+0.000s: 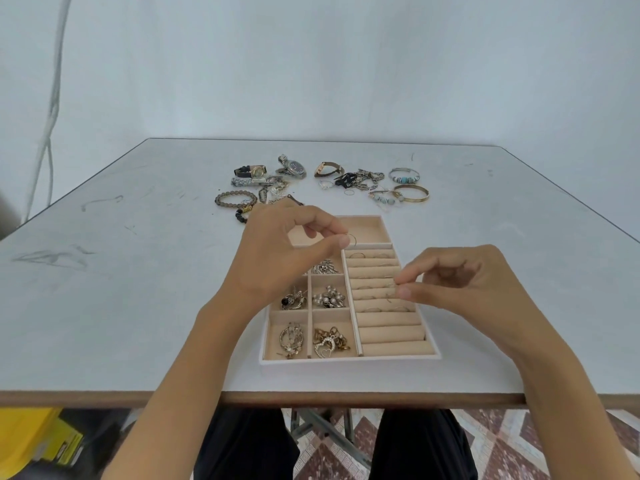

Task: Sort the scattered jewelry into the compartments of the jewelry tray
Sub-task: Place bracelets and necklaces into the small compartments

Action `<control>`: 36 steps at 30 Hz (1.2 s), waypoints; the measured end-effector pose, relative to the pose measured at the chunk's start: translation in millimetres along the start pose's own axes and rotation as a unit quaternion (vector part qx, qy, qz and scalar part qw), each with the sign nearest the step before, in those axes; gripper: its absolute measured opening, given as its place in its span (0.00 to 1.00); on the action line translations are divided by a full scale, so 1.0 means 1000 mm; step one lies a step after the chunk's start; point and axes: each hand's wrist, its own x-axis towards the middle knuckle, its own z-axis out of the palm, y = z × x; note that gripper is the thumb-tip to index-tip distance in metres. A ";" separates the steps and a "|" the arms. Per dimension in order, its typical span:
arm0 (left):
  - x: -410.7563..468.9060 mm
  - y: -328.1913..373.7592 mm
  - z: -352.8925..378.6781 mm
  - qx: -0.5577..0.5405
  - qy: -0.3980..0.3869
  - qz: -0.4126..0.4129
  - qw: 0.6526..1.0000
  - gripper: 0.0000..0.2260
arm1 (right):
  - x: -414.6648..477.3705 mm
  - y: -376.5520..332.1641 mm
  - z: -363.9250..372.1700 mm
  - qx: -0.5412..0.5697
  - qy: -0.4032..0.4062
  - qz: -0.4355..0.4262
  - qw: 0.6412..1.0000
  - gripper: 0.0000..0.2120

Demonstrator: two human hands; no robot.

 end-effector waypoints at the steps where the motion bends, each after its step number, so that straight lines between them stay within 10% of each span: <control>1: 0.000 0.000 0.000 0.003 0.000 -0.001 1.000 0.03 | -0.002 0.000 0.000 -0.004 -0.009 -0.002 1.000 0.04; 36: -0.003 0.001 0.001 0.007 -0.016 -0.014 1.000 0.04 | -0.011 0.010 -0.005 -0.074 -0.092 -0.025 0.993 0.02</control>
